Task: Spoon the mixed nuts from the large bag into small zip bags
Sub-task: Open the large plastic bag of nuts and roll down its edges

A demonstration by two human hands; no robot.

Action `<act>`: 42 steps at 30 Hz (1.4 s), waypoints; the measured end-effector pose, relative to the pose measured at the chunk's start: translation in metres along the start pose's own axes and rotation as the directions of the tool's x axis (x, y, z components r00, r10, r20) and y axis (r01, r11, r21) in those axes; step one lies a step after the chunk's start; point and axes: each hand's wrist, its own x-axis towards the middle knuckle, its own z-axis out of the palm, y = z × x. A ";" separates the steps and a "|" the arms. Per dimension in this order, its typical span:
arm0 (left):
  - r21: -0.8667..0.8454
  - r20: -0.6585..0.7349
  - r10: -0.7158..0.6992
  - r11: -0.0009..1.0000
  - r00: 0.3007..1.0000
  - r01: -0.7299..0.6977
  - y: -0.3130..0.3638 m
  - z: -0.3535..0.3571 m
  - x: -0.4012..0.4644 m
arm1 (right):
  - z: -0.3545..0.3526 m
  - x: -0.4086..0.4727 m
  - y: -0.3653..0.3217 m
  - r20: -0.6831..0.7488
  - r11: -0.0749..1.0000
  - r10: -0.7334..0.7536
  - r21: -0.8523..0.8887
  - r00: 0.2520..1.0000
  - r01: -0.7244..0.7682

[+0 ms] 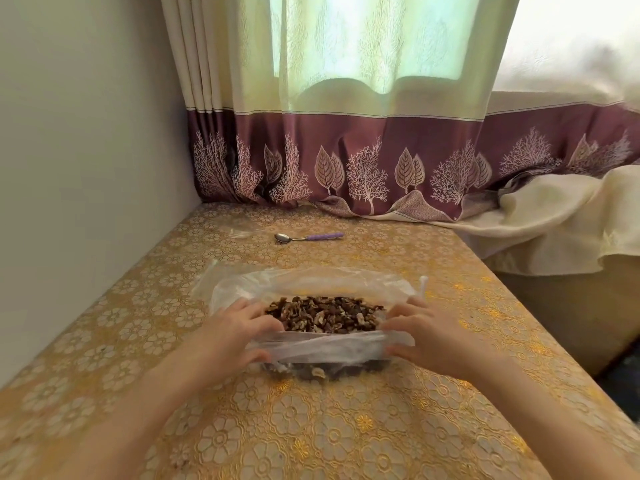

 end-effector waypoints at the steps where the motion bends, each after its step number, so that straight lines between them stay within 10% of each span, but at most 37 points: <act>1: 0.048 -0.049 0.056 0.997 0.997 -0.054 0.005 0.000 -0.003 | 0.001 -0.003 -0.004 -0.023 1.000 -0.004 -0.011 1.000 0.003; 9: 0.156 -0.440 0.093 0.987 0.893 -0.026 0.029 0.021 -0.024 | 0.021 -0.015 -0.034 -0.589 0.988 0.074 -0.065 0.805 -0.138; 17: -0.204 -0.227 -0.196 0.967 0.954 0.150 0.029 0.031 -0.034 | 0.049 -0.024 -0.025 -0.177 0.893 0.326 0.379 0.929 -0.241; 20: -0.691 -0.110 -0.536 0.647 0.837 0.323 0.024 0.028 -0.029 | 0.040 -0.018 -0.022 -0.190 0.724 0.551 0.593 0.813 -0.352; 24: -0.735 -0.069 -0.775 0.465 0.628 0.493 0.011 0.032 -0.010 | 0.035 0.002 -0.022 -0.138 0.605 0.727 0.591 0.673 -0.533; 28: -0.772 -0.042 -0.812 0.396 0.582 0.497 0.009 0.035 0.007 | 0.039 0.015 -0.020 -0.052 0.501 0.751 0.693 0.658 -0.518; 33: -0.747 -0.021 -0.813 0.400 0.582 0.531 -0.011 0.033 0.018 | 0.032 0.017 -0.009 0.331 -0.262 0.739 0.944 0.587 -0.203; 37: -0.935 0.302 -0.737 -0.105 0.605 0.339 -0.023 0.017 0.018 | 0.027 0.010 0.004 0.512 -0.592 0.598 0.801 0.617 -0.092; 39: -0.916 0.396 -0.671 -0.243 0.627 0.319 -0.029 0.009 0.019 | 0.023 0.008 0.006 0.535 -0.559 0.585 0.811 0.610 -0.175; 42: -0.903 0.349 -0.693 -0.068 0.631 0.424 -0.031 0.002 0.020 | 0.018 0.008 0.010 0.302 -0.060 0.770 0.911 0.562 -0.408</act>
